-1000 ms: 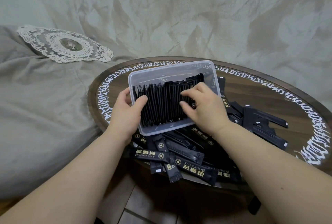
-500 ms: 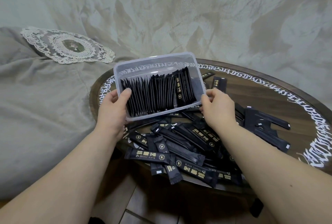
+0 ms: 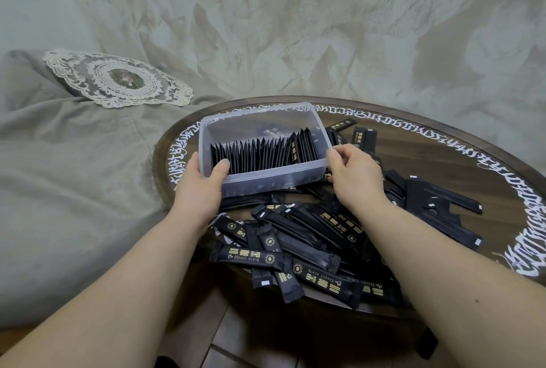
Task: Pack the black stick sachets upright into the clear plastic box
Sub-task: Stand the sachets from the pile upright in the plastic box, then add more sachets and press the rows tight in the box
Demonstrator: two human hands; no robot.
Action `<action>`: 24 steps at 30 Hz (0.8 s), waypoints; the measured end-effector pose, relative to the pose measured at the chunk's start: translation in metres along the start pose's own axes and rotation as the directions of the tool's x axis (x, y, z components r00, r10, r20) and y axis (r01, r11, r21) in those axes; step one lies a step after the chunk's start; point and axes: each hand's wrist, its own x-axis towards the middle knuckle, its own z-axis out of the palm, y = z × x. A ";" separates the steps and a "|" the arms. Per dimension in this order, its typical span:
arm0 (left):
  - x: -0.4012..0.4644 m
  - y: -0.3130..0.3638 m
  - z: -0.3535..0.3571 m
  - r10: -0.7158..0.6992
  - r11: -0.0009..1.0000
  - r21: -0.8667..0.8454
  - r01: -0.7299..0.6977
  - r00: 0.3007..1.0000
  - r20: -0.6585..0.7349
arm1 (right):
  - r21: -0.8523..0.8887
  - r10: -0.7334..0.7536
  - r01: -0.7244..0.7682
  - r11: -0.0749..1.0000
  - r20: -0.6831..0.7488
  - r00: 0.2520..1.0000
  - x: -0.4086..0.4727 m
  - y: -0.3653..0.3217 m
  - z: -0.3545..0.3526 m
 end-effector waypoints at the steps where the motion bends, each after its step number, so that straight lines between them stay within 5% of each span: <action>1: 0.000 0.000 0.000 0.000 1.000 0.011 0.000 1.000 -0.004 | 0.000 -0.007 0.007 1.000 0.008 1.000 0.000 0.000 -0.001; 7: -0.003 0.007 -0.002 -0.001 0.995 0.100 0.003 1.000 -0.021 | -0.010 -0.019 0.019 1.000 0.037 0.999 -0.008 -0.002 -0.015; 9: -0.006 0.014 -0.004 0.050 0.967 0.250 -0.041 0.998 -0.033 | -0.052 -0.030 0.033 0.998 0.046 0.998 -0.013 -0.003 -0.023; 12: -0.021 0.029 -0.009 0.297 0.837 0.477 -0.268 0.955 0.016 | -0.142 -0.114 0.134 0.981 0.144 0.983 -0.025 -0.005 -0.035; 14: -0.034 0.041 -0.012 0.393 0.764 0.481 -0.431 0.901 0.183 | -0.207 -0.181 0.247 0.947 0.291 0.939 -0.035 -0.005 -0.043; 19: -0.065 0.034 -0.017 0.086 0.606 0.532 -0.592 0.714 0.695 | -0.361 -0.179 0.453 0.815 0.586 0.790 -0.058 -0.003 -0.058; 24: -0.074 0.006 -0.007 -0.191 0.364 0.688 -0.628 0.673 0.715 | -0.499 -0.013 0.517 0.696 0.711 0.703 -0.068 0.009 -0.057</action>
